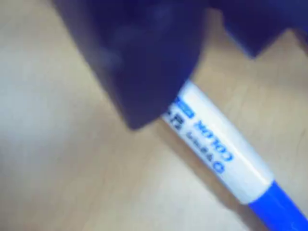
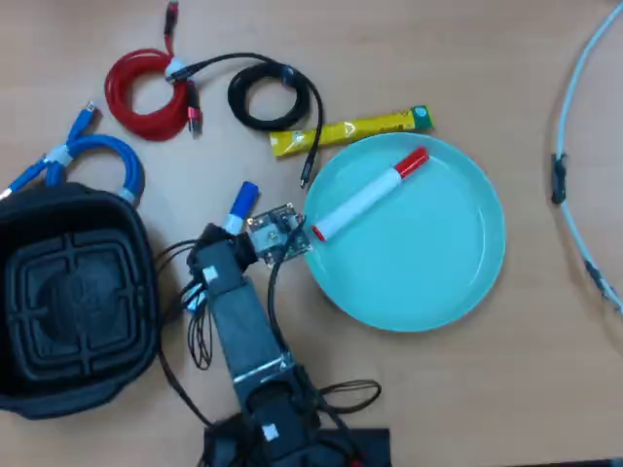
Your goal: Pick up the blue pen and put it in the black bowl
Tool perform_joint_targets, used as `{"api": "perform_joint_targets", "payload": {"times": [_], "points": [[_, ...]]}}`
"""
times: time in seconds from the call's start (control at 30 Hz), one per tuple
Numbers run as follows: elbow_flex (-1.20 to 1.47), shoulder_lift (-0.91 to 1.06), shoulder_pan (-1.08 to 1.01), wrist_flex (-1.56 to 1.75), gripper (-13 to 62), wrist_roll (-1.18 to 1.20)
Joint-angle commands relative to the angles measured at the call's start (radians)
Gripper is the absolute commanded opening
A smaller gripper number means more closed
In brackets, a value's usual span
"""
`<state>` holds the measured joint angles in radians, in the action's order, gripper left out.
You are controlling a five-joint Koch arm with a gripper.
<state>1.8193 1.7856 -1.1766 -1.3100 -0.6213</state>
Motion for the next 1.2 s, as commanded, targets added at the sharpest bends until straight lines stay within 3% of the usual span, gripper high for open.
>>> {"api": "perform_joint_targets", "payload": {"times": [0.0,0.27,0.67,1.17], "points": [[-0.112,-0.046,0.014,0.034,24.3,-0.060],[-0.161,-0.126,0.037,0.052,31.4,-0.213],[-0.249,-0.282,0.064,0.057,31.6,-0.290],[-0.206,-0.341,0.087,0.055,31.7,-0.282]]}}
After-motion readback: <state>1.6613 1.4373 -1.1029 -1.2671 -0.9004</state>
